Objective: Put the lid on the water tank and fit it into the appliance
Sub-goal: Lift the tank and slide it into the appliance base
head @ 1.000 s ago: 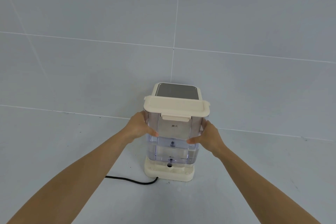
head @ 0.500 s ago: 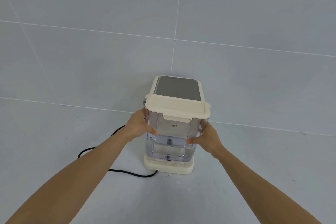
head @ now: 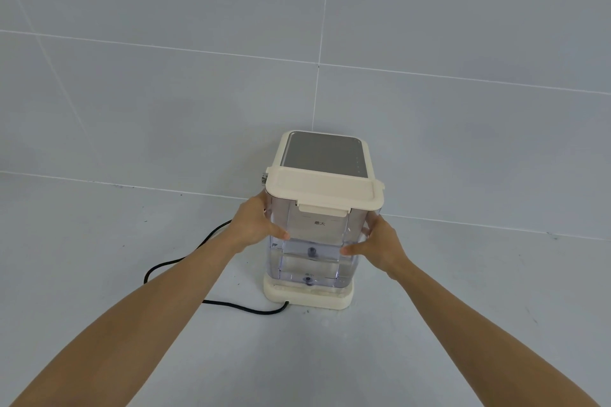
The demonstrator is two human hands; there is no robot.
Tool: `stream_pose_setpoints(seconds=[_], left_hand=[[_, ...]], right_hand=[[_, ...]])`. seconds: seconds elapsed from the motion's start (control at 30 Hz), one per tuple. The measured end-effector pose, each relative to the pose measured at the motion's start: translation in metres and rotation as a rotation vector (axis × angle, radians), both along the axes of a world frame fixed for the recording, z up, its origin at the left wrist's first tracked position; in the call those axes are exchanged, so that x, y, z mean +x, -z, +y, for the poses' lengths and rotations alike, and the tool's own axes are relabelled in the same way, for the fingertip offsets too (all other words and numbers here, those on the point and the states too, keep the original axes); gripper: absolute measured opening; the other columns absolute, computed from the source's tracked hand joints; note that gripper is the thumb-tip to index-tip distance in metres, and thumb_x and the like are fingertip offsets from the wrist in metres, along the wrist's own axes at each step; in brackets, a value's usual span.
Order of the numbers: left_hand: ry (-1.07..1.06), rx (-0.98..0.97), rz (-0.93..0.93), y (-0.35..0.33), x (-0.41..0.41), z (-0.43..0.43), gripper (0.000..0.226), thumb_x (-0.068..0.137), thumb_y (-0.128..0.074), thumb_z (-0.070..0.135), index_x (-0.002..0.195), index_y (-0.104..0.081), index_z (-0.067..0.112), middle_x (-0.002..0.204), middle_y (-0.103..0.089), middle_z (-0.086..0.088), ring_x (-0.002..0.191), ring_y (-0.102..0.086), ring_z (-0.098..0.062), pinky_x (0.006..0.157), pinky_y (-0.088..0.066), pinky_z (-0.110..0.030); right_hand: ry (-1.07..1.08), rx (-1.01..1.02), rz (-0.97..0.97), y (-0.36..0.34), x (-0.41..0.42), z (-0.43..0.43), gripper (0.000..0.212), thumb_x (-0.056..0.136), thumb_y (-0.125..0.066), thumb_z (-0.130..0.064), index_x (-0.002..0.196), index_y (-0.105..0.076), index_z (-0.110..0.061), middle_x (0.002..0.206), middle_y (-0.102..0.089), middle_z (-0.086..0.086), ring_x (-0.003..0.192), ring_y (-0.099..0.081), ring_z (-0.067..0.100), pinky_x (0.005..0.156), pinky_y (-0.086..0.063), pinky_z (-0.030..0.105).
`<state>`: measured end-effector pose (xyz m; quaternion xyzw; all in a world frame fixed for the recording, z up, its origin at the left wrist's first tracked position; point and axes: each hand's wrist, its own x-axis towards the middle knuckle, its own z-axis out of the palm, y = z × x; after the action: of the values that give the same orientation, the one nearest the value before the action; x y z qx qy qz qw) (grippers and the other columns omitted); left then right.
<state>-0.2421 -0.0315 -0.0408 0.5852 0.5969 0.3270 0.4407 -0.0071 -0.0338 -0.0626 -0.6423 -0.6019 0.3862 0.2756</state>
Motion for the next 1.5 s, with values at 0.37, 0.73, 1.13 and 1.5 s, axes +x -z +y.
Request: stream_pose_setpoints(seconds=[0.37, 0.73, 1.13, 1.5], left_hand=[[-0.022, -0.004, 0.000, 0.008, -0.002, 0.003, 0.079, 0.054, -0.082, -0.003, 0.124, -0.048, 0.012, 0.125, -0.060, -0.008, 0.113, -0.054, -0.024, 0.080, -0.041, -0.027], [-0.022, 0.011, 0.082, 0.014, -0.001, 0.002, 0.084, 0.055, -0.083, 0.000, 0.129, -0.044, 0.013, 0.122, -0.060, -0.006, 0.103, -0.054, -0.025, 0.081, -0.042, -0.030], [0.019, -0.012, 0.228, 0.011, 0.000, -0.001, 0.085, 0.063, -0.081, 0.011, 0.135, -0.035, 0.011, 0.128, -0.054, -0.012, 0.113, -0.051, -0.027, 0.091, -0.042, -0.033], [0.019, 0.003, 0.351, 0.004, 0.004, -0.018, 0.087, 0.074, -0.073, 0.023, 0.141, -0.019, 0.010, 0.145, -0.041, -0.012, 0.131, -0.040, -0.027, 0.104, -0.035, -0.034]], right_hand=[[0.004, -0.015, -0.024, 0.002, 0.002, 0.004, 0.093, 0.052, -0.085, -0.014, 0.132, -0.038, -0.012, 0.133, -0.054, 0.006, 0.123, -0.051, 0.030, 0.097, -0.046, 0.041], [-0.005, -0.009, -0.036, 0.007, 0.001, -0.001, 0.094, 0.058, -0.083, -0.014, 0.136, -0.032, -0.013, 0.135, -0.053, 0.007, 0.124, -0.050, 0.029, 0.098, -0.044, 0.038], [0.017, -0.036, 0.054, 0.009, -0.001, -0.003, 0.089, 0.060, -0.081, -0.008, 0.135, -0.033, -0.013, 0.137, -0.050, 0.006, 0.128, -0.044, 0.027, 0.095, -0.041, 0.034], [-0.035, -0.054, 0.014, -0.006, 0.002, -0.016, 0.083, 0.071, -0.075, -0.015, 0.139, -0.027, -0.012, 0.145, -0.041, 0.007, 0.132, -0.040, 0.028, 0.098, -0.038, 0.033]])
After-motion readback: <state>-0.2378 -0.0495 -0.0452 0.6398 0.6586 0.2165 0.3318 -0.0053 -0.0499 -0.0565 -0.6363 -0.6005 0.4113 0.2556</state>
